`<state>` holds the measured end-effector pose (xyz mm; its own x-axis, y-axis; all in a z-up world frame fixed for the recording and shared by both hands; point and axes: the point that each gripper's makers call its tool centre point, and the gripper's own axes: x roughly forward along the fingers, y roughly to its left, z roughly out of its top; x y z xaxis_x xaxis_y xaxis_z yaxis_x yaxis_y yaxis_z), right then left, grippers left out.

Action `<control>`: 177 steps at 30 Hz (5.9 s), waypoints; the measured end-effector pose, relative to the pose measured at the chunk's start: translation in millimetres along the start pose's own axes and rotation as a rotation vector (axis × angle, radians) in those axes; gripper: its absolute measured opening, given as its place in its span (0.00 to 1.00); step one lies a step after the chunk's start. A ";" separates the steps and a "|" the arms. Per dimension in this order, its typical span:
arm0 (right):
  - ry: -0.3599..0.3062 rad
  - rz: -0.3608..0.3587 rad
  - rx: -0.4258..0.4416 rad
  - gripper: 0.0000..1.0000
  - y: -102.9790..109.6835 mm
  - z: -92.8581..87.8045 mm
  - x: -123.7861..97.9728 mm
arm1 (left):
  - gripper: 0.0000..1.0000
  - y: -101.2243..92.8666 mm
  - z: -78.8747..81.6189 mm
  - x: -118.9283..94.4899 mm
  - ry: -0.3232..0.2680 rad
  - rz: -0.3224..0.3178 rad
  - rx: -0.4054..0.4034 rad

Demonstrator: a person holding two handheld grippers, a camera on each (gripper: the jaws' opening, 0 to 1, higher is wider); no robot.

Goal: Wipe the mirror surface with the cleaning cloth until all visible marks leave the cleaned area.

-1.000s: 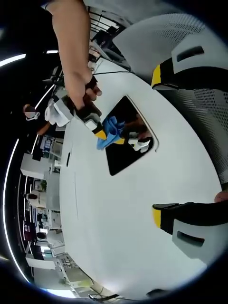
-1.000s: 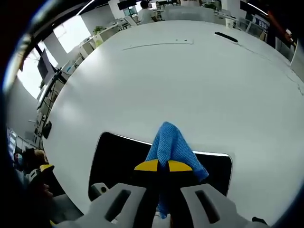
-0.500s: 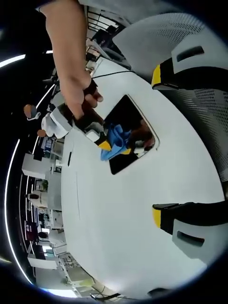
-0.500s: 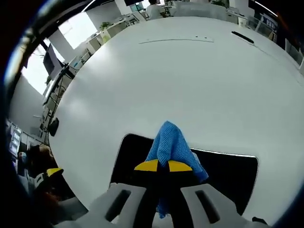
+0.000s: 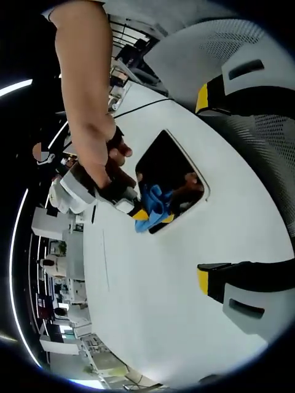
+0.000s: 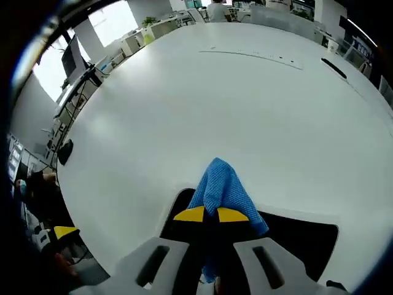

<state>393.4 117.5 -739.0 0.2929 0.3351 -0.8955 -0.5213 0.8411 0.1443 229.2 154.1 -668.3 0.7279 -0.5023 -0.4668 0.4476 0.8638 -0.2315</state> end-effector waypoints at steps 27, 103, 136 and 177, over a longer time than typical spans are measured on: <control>0.030 0.036 -0.040 0.00 12.0 -2.1 -1.5 | 0.99 4.3 -1.2 0.6 0.012 0.026 0.000; 0.028 0.199 0.025 0.00 22.1 -51.1 -22.5 | 0.99 6.1 -6.2 4.4 0.026 0.022 0.006; 0.021 0.173 0.076 0.00 -18.9 -64.5 -32.1 | 0.99 4.6 -5.9 5.7 0.029 0.016 0.004; 0.007 0.117 0.149 0.00 -84.4 -91.8 -55.4 | 0.99 2.3 -1.8 3.9 0.016 0.017 -0.015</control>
<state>347.6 -11.0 -740.2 0.2315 0.4322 -0.8716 -0.4271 0.8501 0.3082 232.1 154.2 -672.2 0.7265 -0.4872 -0.4846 0.4274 0.8726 -0.2366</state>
